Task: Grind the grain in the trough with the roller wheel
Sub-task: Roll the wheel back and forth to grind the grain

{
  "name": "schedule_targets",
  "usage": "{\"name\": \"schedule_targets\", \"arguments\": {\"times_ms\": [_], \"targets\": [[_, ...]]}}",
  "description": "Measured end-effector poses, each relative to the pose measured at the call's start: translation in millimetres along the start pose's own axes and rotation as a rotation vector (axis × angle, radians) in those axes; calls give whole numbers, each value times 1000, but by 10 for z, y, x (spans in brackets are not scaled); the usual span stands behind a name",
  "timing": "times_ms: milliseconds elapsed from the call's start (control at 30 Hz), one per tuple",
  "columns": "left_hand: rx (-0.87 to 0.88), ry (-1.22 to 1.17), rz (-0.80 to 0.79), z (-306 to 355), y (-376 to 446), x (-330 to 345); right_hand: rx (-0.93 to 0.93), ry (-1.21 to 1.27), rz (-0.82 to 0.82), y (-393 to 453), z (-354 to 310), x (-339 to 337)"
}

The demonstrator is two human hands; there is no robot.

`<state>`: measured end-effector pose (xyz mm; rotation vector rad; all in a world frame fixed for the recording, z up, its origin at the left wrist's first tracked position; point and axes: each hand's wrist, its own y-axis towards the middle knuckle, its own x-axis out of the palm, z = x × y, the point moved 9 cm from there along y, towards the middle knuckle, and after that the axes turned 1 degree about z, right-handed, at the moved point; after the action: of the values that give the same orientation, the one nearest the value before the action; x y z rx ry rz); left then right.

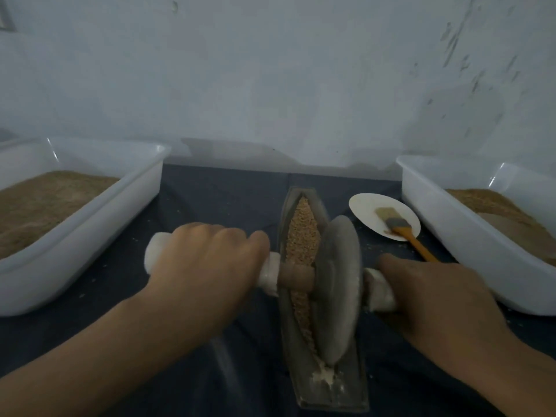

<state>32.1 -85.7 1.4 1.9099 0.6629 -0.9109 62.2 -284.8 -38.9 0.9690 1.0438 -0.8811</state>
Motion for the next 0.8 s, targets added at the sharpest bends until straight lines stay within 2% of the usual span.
{"name": "schedule_targets", "arguments": {"times_ms": [100, 200, 333, 433, 533, 667, 700, 800], "targets": [[-140, 34, -136, -186, 265, 438, -16, -108, 156, 137, -36, -64], [-238, -45, -171, -400, 535, 822, -23, -137, 289, 628, -15, -83], [-329, -112, -168, -596, 737, 1086, -7, -179, 312, 1114, 8, -117], [-301, -116, -201, -532, 642, 1017, -6, -145, 290, 1004, -39, -157], [-230, -72, -201, -369, 320, 750, -71, -192, 281, 526, -140, -203], [-21, -12, 30, -79, -108, 192, -165, -64, 387, -38, -197, -414], [-23, -22, 49, -91, -139, 139, -162, -44, 363, -61, -179, -387], [-94, 45, -41, -168, 17, 342, -129, -85, 312, 132, -157, -272]]}}
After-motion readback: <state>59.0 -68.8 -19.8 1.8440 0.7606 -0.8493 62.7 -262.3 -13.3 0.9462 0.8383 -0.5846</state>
